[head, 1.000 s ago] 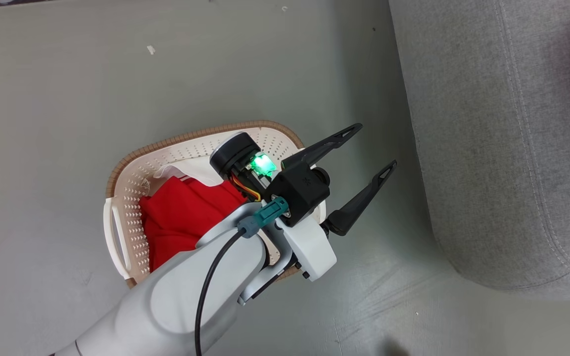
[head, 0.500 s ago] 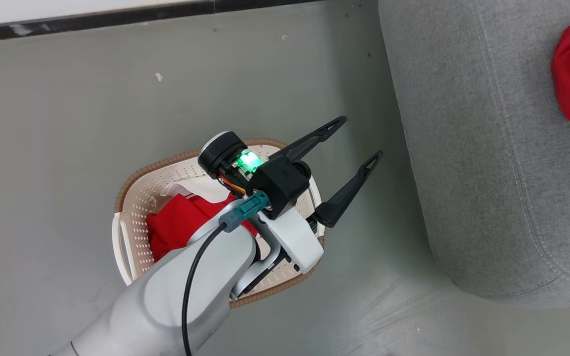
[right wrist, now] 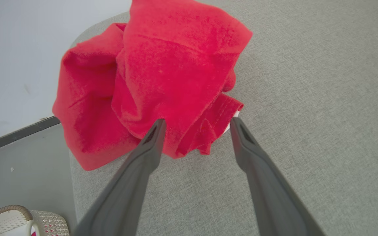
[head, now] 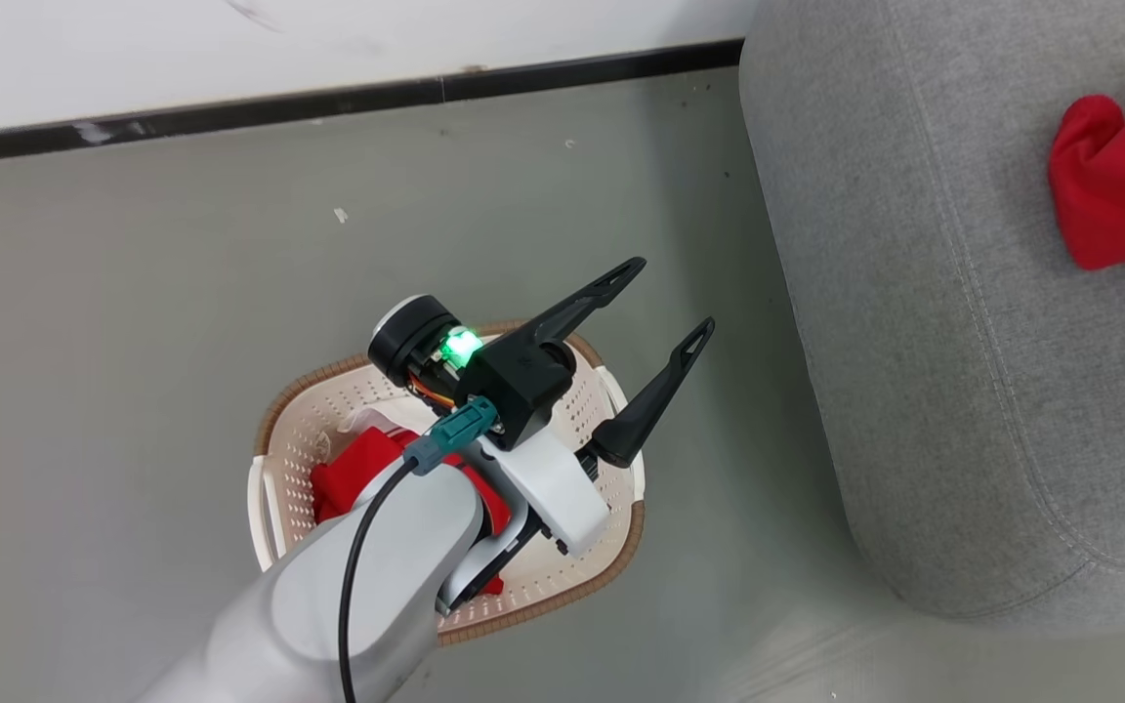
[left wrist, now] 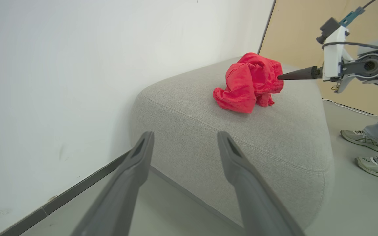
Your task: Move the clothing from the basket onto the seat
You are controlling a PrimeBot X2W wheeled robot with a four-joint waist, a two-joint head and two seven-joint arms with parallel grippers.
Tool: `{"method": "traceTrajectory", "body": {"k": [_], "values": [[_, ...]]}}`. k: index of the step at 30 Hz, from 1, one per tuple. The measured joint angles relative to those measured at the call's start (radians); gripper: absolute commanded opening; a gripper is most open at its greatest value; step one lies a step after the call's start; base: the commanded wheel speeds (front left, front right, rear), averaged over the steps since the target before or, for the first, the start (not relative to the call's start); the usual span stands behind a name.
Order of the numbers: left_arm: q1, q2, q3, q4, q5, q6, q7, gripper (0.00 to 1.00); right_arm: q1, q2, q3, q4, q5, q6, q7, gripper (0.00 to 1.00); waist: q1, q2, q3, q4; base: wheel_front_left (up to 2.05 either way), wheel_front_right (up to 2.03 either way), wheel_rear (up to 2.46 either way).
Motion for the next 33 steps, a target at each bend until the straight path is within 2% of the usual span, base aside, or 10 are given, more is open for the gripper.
{"method": "traceTrajectory", "body": {"k": [8, 20, 33], "values": [[0.037, 0.004, 0.012, 0.012, -0.017, 0.000, -0.009, 1.00, 0.031, -0.019, 0.002, -0.006, -0.002, 0.000, -0.038, 1.00, 0.0000, 0.0000, -0.056, 0.009, 0.00, 0.00, 0.00], [0.088, 0.023, 0.056, 0.023, -0.047, 0.024, -0.027, 1.00, 0.055, -0.022, 0.032, -0.113, -0.011, 0.000, -0.115, 1.00, 0.0000, 0.0000, -0.137, 0.026, 0.00, 0.00, 0.00], [0.159, 0.046, 0.116, 0.036, -0.061, 0.075, -0.037, 1.00, 0.085, 0.028, 0.085, -0.240, -0.034, 0.000, -0.147, 1.00, 0.0000, 0.0000, -0.212, 0.057, 0.00, 0.00, 0.00]]}}
